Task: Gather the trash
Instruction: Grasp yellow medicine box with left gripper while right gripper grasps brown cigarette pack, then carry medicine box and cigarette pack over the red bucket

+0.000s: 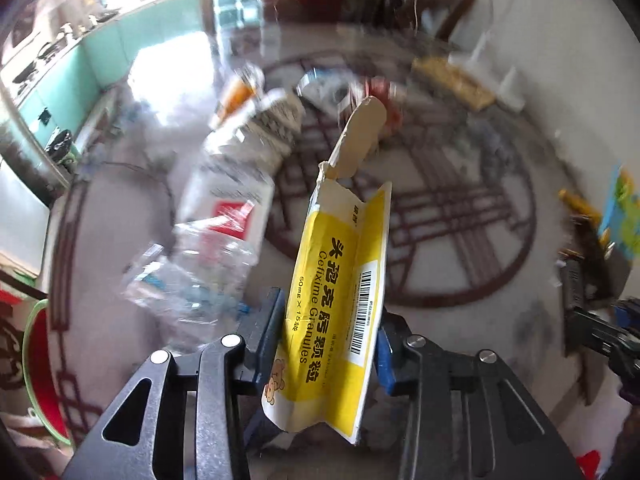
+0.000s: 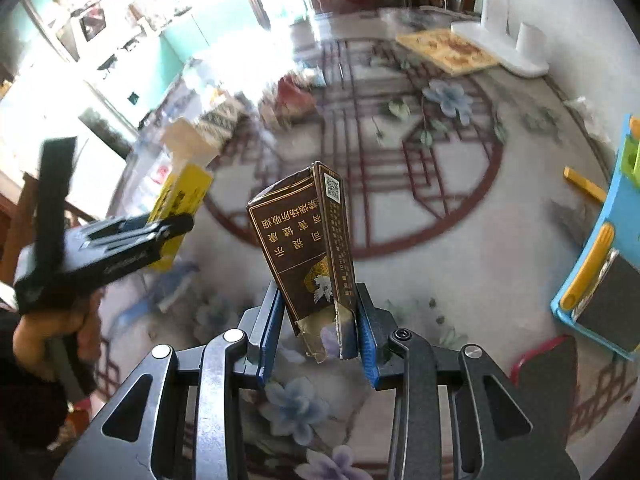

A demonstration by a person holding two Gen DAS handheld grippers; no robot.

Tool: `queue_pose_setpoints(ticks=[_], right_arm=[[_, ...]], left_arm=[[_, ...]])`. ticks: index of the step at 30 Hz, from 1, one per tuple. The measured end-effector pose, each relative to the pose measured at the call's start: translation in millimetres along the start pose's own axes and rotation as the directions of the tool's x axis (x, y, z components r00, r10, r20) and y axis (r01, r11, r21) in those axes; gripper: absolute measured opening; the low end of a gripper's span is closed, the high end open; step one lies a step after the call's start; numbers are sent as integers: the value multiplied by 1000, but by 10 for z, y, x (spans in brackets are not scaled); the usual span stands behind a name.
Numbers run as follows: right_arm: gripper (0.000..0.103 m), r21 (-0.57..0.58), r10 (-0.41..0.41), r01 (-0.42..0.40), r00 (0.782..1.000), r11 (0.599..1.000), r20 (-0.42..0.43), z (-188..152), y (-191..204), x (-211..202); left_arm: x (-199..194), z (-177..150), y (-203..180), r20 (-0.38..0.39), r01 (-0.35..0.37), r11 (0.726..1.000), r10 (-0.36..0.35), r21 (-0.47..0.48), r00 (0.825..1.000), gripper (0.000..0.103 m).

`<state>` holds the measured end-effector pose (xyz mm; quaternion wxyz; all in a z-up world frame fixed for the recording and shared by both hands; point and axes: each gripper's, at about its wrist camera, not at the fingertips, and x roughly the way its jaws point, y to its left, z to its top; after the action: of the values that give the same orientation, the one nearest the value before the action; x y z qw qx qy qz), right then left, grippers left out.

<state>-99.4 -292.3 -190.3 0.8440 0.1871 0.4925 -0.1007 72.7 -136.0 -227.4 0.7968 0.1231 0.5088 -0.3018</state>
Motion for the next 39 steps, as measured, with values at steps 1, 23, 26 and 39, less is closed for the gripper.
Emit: queue_pose_setpoints(ticks=[1,23,26,39], right_arm=[[33,-1,4,-4,1000,1000,10,27,29,-27],[33,-169,41,-19,991,986,128,366,1308,-117],[33,-179,48,-23,990,983,133,374,1429,-113],[33,-227,62,-28,987,974,145,408,1881,-93]], left_arm=[[-116,4,19,23,3,1000,-3,-12,1000,38],[-1342,-252,847,233,-41,991,70,-127,970,38],[-1414,-298,964,242,-44,989,78,-144,967,38],[-1655,-416,1314,274,-50,979,104,-197,956,39]])
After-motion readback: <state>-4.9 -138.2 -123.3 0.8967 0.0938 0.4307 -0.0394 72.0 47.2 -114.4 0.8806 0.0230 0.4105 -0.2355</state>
